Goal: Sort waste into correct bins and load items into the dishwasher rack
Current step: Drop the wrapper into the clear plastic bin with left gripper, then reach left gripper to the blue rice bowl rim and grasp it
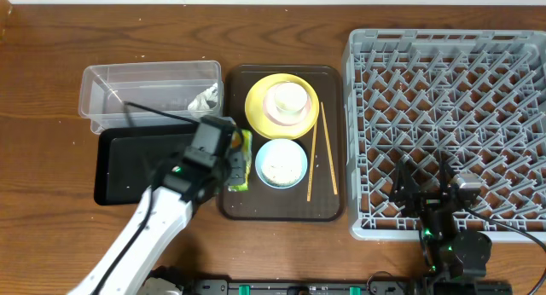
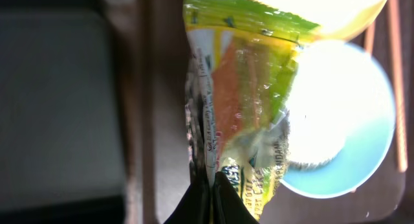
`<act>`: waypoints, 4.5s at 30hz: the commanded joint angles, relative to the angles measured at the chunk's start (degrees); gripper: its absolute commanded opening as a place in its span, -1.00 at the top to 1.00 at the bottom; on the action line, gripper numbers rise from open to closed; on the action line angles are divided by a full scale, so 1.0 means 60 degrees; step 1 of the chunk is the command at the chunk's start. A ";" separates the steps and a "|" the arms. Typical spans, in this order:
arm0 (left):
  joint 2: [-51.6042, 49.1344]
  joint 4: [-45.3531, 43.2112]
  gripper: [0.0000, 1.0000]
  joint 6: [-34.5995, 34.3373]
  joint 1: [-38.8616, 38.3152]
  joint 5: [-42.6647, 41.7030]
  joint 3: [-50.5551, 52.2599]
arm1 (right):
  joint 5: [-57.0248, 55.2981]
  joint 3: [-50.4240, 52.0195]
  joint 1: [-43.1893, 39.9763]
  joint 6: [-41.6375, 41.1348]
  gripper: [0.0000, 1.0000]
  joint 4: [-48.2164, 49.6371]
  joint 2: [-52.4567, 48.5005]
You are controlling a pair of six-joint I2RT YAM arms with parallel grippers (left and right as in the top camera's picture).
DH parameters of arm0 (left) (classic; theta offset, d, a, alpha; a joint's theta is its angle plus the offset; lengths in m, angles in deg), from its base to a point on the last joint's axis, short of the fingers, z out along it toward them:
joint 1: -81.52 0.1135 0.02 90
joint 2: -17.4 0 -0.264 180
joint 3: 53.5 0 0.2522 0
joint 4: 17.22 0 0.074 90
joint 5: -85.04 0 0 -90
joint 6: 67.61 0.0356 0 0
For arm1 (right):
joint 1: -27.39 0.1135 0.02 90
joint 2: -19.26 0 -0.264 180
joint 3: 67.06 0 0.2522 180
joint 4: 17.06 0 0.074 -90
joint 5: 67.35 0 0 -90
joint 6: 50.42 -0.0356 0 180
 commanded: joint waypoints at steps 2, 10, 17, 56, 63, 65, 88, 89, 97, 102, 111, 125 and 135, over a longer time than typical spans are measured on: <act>0.0630 0.0168 0.88 0.0025 0.0674 0.0637 -0.0725 | 0.0036 0.0033 0.0011 -0.0095 -0.99 -0.0011 0.0051; 0.0051 0.0630 0.88 0.0215 0.2240 0.0641 -0.3271 | 0.0033 0.0033 0.0011 -0.0095 -0.97 -0.0011 0.0051; -0.1104 -0.0397 0.88 0.0208 0.3231 0.0641 -0.3541 | 0.0033 0.0033 0.0011 -0.0095 -0.98 -0.0011 0.0051; -0.0889 -0.1716 0.07 0.0623 0.3574 0.0208 -0.3792 | 0.0033 0.0033 0.0011 -0.0095 -0.99 -0.0011 0.0051; 0.0667 0.1698 0.07 0.0018 0.3537 -0.2408 -0.3792 | 0.0033 0.0033 0.0011 -0.0095 -0.99 -0.0011 0.0051; 0.0794 0.2616 0.07 0.0022 0.3537 -0.2659 -0.3792 | 0.0033 0.0033 0.0011 -0.0095 -0.98 -0.0011 0.0051; 0.0572 0.4342 0.07 0.0783 0.0470 -0.2783 -0.3654 | 0.0036 0.0033 0.0011 -0.0095 -0.98 -0.0011 0.0051; 0.0463 0.4273 0.08 0.0718 0.0291 -0.2776 -0.3654 | 0.0036 0.0033 0.0011 -0.0095 -0.99 -0.0011 0.0051; -0.0965 0.3989 0.08 0.0484 -0.1002 -0.2743 -0.3654 | 0.0033 0.0033 0.0011 -0.0095 -0.99 -0.0011 0.0051; -0.1807 0.3960 0.08 0.0481 -0.1541 -0.2346 -0.3654 | 0.0036 0.0033 0.0011 -0.0095 -0.98 -0.0011 0.0051; -0.2430 0.3446 0.07 0.0484 -0.1668 -0.1464 -0.3654 | 0.0036 0.0033 0.0011 -0.0095 -0.99 -0.0011 0.0051; -0.3133 0.1985 0.07 0.0484 -0.1668 -0.0535 -0.3654 | 0.0033 0.0033 0.0011 -0.0095 -0.99 -0.0011 0.0051; -0.3519 0.1606 0.07 0.0495 -0.1668 -0.0535 -0.3654 | 0.0036 0.0033 0.0011 -0.0095 -0.99 -0.0011 0.0051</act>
